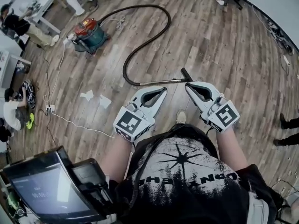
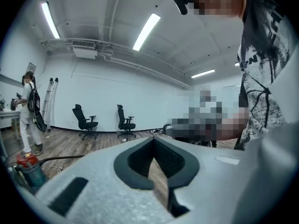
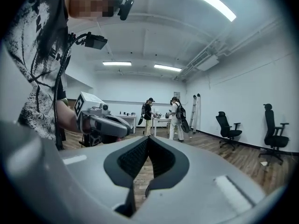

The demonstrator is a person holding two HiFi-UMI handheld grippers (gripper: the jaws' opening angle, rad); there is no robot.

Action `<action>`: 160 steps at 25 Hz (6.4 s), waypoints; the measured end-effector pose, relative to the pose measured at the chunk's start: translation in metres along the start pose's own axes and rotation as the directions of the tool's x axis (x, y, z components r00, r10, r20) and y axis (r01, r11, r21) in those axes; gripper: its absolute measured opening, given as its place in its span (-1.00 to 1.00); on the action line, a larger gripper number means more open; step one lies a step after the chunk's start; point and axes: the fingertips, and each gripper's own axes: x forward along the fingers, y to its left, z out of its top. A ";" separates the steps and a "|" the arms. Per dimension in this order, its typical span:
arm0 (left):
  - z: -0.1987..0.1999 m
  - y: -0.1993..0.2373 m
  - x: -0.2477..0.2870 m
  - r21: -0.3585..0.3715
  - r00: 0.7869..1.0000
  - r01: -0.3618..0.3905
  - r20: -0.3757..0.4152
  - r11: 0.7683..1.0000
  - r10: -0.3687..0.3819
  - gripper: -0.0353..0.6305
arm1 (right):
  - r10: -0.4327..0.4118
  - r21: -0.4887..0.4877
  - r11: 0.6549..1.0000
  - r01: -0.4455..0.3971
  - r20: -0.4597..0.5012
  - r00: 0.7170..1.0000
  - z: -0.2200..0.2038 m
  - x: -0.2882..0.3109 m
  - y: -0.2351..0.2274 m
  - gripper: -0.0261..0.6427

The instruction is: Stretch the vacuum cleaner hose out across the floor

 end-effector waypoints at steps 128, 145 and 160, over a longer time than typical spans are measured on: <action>-0.547 0.243 0.100 -0.252 0.721 -0.691 -0.296 0.677 0.626 -0.89 | 0.142 -0.007 0.826 -0.564 -0.965 0.220 -0.989 0.343 -0.178 -0.39; -0.737 0.327 0.126 -0.865 0.664 -0.496 -0.322 0.076 0.675 -0.53 | 0.183 0.022 0.793 -0.608 -0.962 0.205 -0.897 0.325 -0.190 -0.39; -0.823 0.376 0.235 -0.982 0.546 0.091 -0.087 -0.163 0.833 -0.02 | 0.202 0.007 0.770 -0.638 -0.951 0.234 -0.824 0.297 -0.192 -0.40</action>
